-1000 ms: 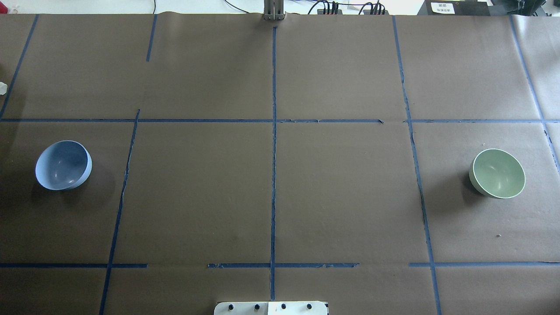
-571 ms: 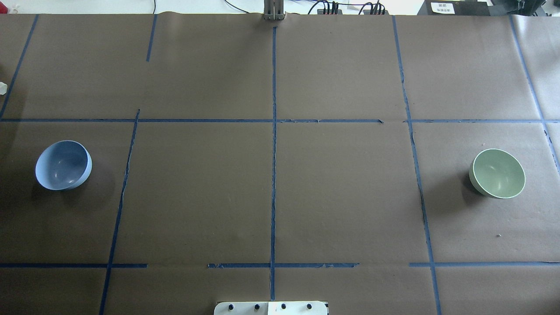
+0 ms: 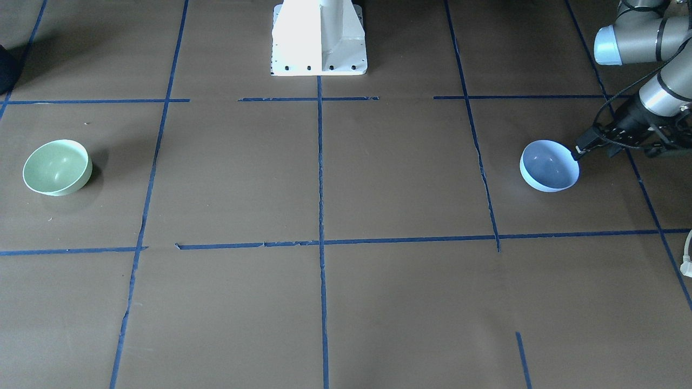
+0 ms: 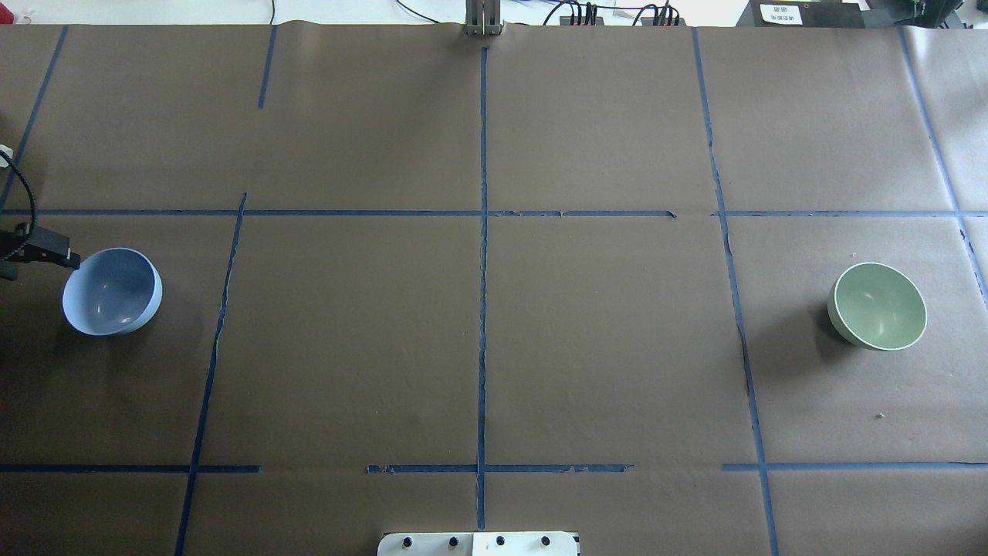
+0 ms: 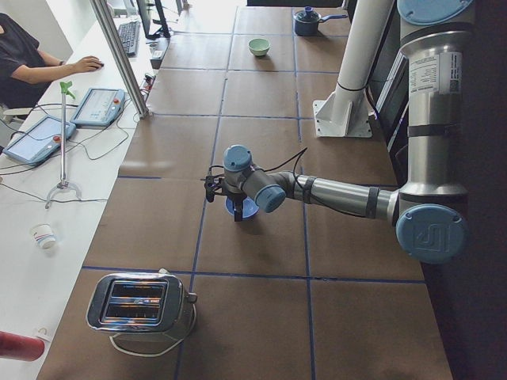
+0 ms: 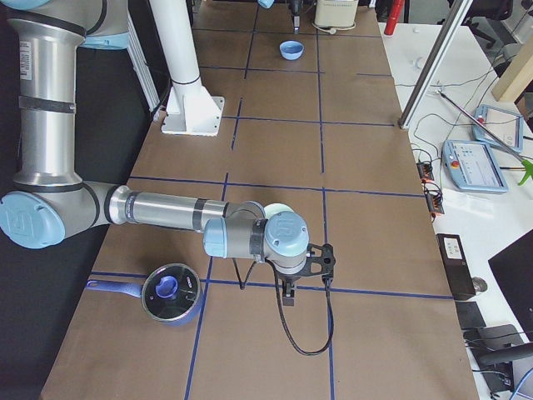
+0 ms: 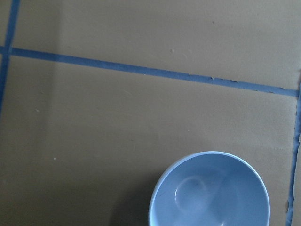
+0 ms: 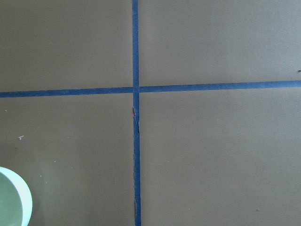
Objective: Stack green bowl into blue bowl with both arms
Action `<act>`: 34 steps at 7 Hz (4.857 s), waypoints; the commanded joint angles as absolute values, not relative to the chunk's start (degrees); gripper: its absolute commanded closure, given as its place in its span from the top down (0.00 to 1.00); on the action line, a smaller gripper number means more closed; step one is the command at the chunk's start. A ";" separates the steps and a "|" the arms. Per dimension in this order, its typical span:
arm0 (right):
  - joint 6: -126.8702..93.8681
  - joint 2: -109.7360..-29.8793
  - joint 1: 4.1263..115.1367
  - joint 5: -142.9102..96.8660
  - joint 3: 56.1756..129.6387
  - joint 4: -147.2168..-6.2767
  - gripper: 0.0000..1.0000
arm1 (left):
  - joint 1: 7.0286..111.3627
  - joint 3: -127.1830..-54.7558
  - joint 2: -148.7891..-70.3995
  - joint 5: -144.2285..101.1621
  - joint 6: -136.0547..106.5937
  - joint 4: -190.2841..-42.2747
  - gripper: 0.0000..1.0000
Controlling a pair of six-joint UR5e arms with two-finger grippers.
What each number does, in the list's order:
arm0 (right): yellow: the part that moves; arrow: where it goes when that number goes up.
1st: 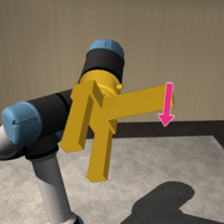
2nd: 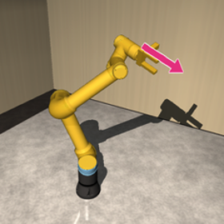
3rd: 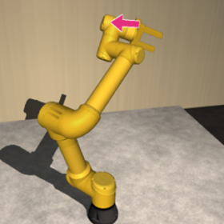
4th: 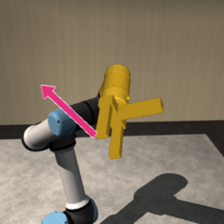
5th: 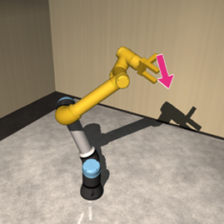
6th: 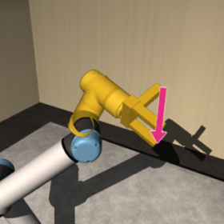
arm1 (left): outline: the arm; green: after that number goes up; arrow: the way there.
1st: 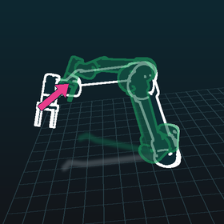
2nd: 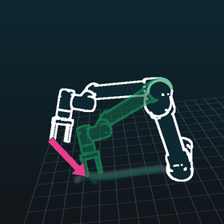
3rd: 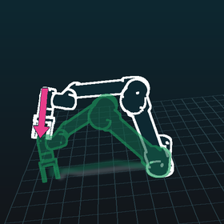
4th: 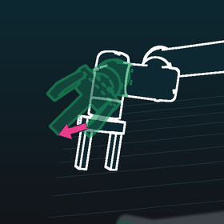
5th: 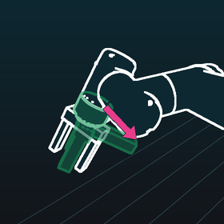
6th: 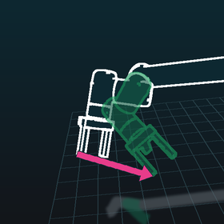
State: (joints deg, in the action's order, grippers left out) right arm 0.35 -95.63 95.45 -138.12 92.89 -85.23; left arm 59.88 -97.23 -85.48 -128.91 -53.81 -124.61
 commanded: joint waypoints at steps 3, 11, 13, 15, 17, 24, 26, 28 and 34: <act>0.35 -95.62 95.45 -138.08 92.81 -85.25 1.00 | 54.59 -90.61 -86.66 -127.53 -56.60 -132.01 0.84; 0.44 -95.62 95.45 -138.34 92.90 -85.17 1.00 | 56.34 -103.75 -92.68 -135.53 -57.13 -113.05 0.00; 0.44 -95.62 95.45 -138.43 92.81 -85.17 1.00 | 52.85 -105.30 -108.29 -134.83 -71.29 -102.06 0.00; 0.44 -95.62 95.45 -139.22 92.99 -85.17 1.00 | 39.62 -101.63 -118.77 -123.21 -84.84 -102.04 0.00; 0.44 -95.62 95.45 -139.13 93.25 -85.17 1.00 | 29.67 -95.56 -126.53 -112.30 -91.49 -102.74 0.00; 0.44 -94.14 95.27 -139.91 93.51 -85.86 1.00 | 34.41 -94.02 -125.17 -118.41 -90.88 -108.55 0.99; 0.35 -94.04 95.27 -143.33 93.69 -85.26 1.00 | 43.02 -101.31 -120.51 -128.18 -89.57 -104.96 0.99; -7.74 -94.92 91.26 -143.96 95.26 -83.25 1.00 | 49.20 -105.88 -116.92 -132.80 -83.45 -101.62 0.99; -49.77 -102.57 68.41 -135.99 94.14 -41.63 1.00 | 58.52 -119.87 -102.60 -132.10 -60.06 -87.71 1.00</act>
State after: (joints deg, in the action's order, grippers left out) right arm -43.11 -102.35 71.94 -137.92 95.12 -47.37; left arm 56.55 -118.16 -105.78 -132.19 -64.79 -88.56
